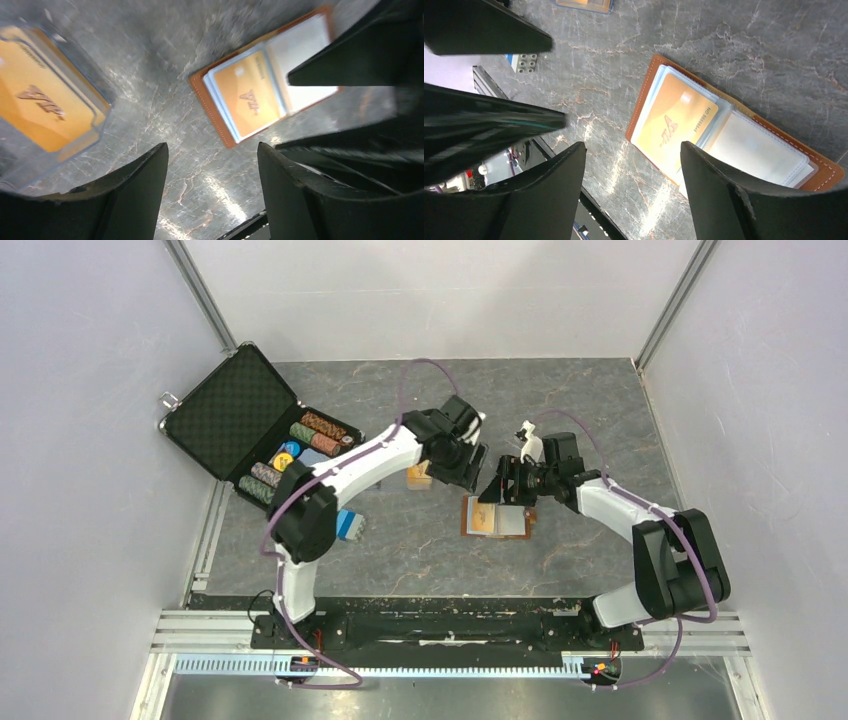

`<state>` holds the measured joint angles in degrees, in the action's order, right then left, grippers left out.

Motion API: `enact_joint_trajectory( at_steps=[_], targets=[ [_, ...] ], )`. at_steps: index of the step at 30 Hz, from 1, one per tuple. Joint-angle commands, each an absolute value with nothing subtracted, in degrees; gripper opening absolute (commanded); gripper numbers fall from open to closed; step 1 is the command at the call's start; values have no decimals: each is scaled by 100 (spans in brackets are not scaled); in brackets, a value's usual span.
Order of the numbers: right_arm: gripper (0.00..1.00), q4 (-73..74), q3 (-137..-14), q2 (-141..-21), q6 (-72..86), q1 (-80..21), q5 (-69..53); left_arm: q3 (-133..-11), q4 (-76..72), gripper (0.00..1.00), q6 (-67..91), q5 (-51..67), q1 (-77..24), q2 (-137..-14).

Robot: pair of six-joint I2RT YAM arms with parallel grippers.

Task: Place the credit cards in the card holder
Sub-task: Insert the credit card into the card holder, then pick up the credit card from the storage box.

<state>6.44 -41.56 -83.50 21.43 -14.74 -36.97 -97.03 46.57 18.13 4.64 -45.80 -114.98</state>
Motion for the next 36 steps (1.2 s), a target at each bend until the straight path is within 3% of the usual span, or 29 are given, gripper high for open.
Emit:
enact_joint_trajectory(
  at_steps=[1, 6, 11, 20, 27, 31, 34, 36],
  targets=[
    [73, 699, -4433, -8233, 2197, -1485, -3577, -9657, 3960, 73, 2051, 1280, -3982, -10832],
    [73, 724, -4619, -8330, 2166, -1491, -3547, -9015, 3383, 70, 2598, 2107, -3085, -10541],
    [74, 874, -5049, -8563, 2069, -1535, -3500, -9063, 3867, 62, 2318, 1883, -2578, -10707],
    [73, 1008, -5672, -9094, 2087, -1757, -3516, -9258, 4271, 57, 1872, 1452, -2443, -11404],
    [73, 1028, -5687, -9181, 2100, -1775, -3498, -9605, 4333, 47, 1846, 1305, -2445, -11953],
    [73, 1098, -5753, -9223, 2070, -1775, -3481, -9741, 4379, 32, 1813, 1225, -2452, -12144],
    [73, 1198, -5826, -9260, 1998, -1775, -3459, -9778, 4444, 10, 1743, 1244, -2453, -12197],
    [73, 1258, -5878, -9293, 1955, -1773, -3455, -9735, 4456, 2, 1726, 1184, -2459, -12132]
  ],
)
